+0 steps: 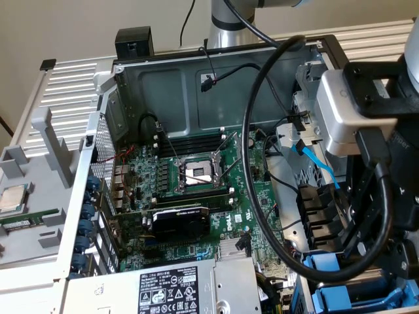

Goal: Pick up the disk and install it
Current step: 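Insert the second disk wire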

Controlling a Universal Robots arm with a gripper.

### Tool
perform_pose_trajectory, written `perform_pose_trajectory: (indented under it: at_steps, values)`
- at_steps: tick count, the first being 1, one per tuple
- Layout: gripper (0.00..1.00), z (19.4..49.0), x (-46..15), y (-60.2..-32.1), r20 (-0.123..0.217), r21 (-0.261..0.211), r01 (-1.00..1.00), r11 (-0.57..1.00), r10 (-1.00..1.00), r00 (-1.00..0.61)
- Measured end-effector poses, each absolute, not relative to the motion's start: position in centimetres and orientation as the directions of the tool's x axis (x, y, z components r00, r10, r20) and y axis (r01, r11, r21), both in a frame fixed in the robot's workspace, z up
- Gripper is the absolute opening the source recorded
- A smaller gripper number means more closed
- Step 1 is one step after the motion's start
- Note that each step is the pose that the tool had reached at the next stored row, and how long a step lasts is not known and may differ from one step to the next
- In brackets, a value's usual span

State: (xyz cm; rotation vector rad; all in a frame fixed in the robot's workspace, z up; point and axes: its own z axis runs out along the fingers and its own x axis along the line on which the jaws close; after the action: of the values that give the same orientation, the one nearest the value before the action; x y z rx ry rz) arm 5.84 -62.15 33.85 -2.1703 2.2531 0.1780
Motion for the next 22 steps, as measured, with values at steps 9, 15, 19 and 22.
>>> perform_pose_trajectory:
  at_steps: [9, 15, 19, 22]
  values:
    - [0.16, 33.84, 5.83, -62.16, -0.085, 0.076, -0.997, 0.034, -0.996, -0.041]
    - [0.16, 33.87, 5.83, -62.18, -0.085, 0.076, -0.997, 0.035, -0.996, -0.041]
    - [0.16, 33.87, 5.83, -62.18, -0.085, 0.076, -0.996, 0.035, -0.996, -0.041]
    - [0.16, 33.86, 5.84, -62.17, -0.085, 0.076, -0.996, 0.035, -0.996, -0.042]
